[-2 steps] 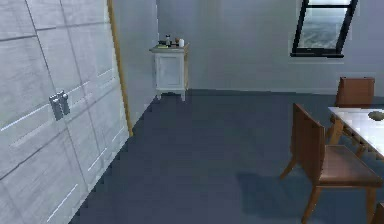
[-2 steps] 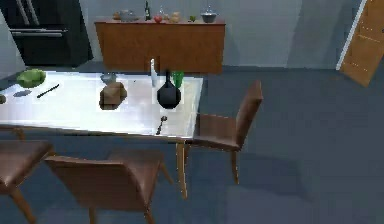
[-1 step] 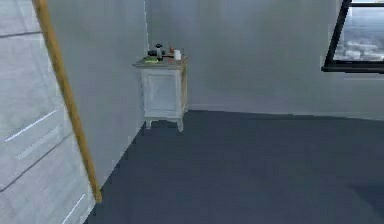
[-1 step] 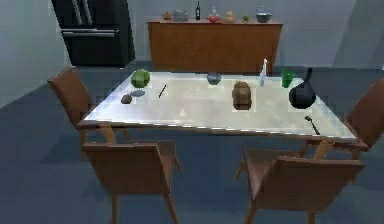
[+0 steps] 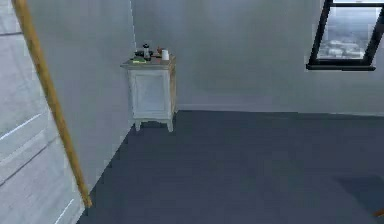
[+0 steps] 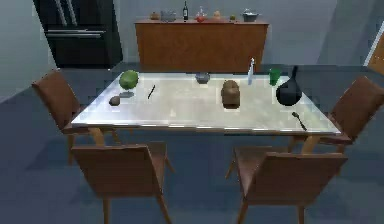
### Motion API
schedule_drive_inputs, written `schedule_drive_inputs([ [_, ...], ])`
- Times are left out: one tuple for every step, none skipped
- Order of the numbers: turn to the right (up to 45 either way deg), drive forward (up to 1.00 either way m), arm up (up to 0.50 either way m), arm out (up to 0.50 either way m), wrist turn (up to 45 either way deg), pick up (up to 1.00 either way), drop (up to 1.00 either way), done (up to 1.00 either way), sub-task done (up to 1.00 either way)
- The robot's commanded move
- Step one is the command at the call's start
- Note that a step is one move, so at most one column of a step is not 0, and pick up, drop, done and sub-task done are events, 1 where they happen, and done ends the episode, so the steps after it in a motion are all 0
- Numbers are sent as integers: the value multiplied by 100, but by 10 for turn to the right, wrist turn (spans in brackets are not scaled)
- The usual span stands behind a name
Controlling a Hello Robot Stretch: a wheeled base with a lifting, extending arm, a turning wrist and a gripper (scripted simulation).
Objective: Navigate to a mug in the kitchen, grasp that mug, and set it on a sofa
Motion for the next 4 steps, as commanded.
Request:
schedule_drive_inputs([
  [0,100,0,0,0,0,0,0,0],
  [0,80,0,0,0,0,0,0,0],
  [-450,0,0,0,0,0,0,0,0],
  [-450,0,0,0,0,0,0,0,0],
])
